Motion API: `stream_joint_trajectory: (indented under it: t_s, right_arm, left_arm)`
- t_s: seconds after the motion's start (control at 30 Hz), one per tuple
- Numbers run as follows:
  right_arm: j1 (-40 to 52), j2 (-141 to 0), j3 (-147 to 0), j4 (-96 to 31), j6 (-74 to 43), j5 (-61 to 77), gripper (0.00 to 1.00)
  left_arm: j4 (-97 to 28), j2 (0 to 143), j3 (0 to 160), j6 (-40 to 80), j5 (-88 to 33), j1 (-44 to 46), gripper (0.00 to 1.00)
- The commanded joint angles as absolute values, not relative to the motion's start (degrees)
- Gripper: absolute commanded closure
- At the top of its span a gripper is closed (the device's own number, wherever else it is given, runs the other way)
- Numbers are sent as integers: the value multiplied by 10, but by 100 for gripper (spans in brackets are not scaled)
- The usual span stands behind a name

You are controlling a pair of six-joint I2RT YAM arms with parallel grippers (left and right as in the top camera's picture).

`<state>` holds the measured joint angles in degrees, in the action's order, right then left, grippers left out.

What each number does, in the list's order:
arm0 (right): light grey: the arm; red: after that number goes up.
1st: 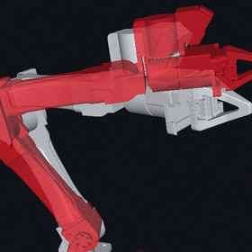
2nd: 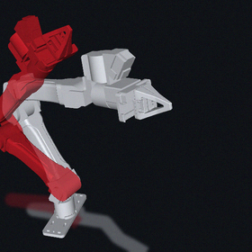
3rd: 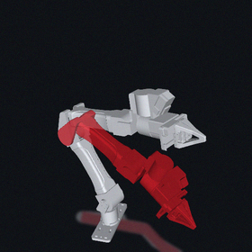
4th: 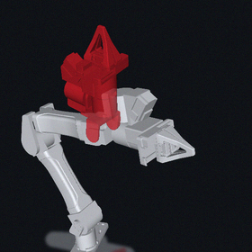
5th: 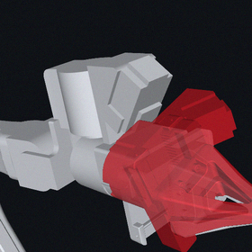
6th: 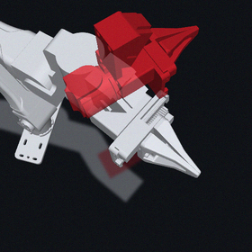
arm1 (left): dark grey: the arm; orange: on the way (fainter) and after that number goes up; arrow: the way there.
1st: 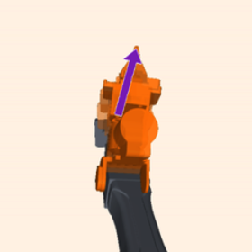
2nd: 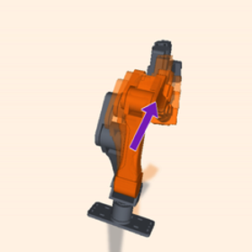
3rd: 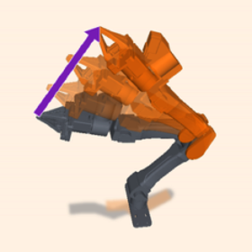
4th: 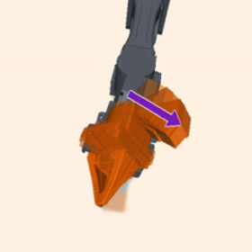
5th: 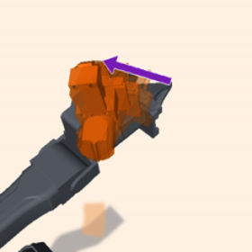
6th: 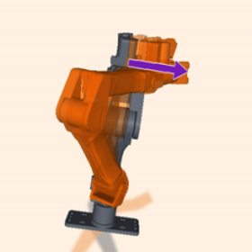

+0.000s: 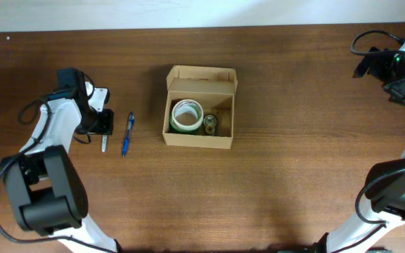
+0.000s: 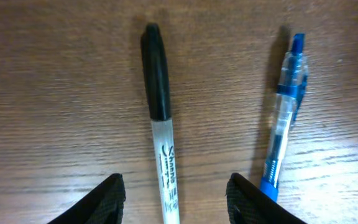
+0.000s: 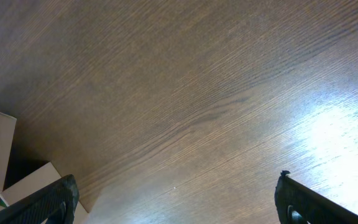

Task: Pack container
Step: 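Move the left gripper back to the pens and grasp the black Sharpie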

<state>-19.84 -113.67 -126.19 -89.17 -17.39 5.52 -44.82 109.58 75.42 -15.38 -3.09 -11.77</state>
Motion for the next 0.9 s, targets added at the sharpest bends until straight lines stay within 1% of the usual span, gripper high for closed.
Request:
stream_joint_trajectory:
  t_s: [0.0, 0.1, 0.23, 0.33, 0.37, 0.43, 0.47, 0.5, 0.7, 0.87]
  right_arm:
    - [-199, -1138, -1259, -891, -172, 58, 1]
    - [-199, -1138, -1259, -891, -172, 58, 1]
    - [-199, -1138, -1259, -891, -172, 58, 1]
    - [-199, -1138, -1259, -891, -172, 58, 1]
    - [-199, -1138, -1259, -891, -172, 58, 1]
    - [-199, -1138, -1259, -891, -172, 58, 1]
    - [-199, -1138, -1259, -891, -172, 58, 1]
    - [-199, -1138, -1259, -891, -172, 58, 1]
    - [-199, -1138, -1259, -891, -172, 58, 1]
    - [-199, -1138, -1259, -891, -172, 58, 1]
  left_arm:
    - [-444, 1118, 759, -159, -42, -120, 48]
    - [-443, 1134, 759, -159, -41, -120, 49]
    - [-442, 1147, 759, -159, -41, -120, 53]
    - [-438, 1153, 759, -159, -41, -120, 60]
    - [-435, 1157, 759, -159, -41, -120, 71]
    - [-434, 1159, 759, -159, -40, -120, 86]
    - [-433, 1160, 759, -159, -40, -120, 96]
    - [-432, 1160, 759, -159, -40, -120, 98]
    - [-452, 1159, 767, -159, -39, -120, 98]
    - [-563, 1146, 861, -163, -43, -120, 98]
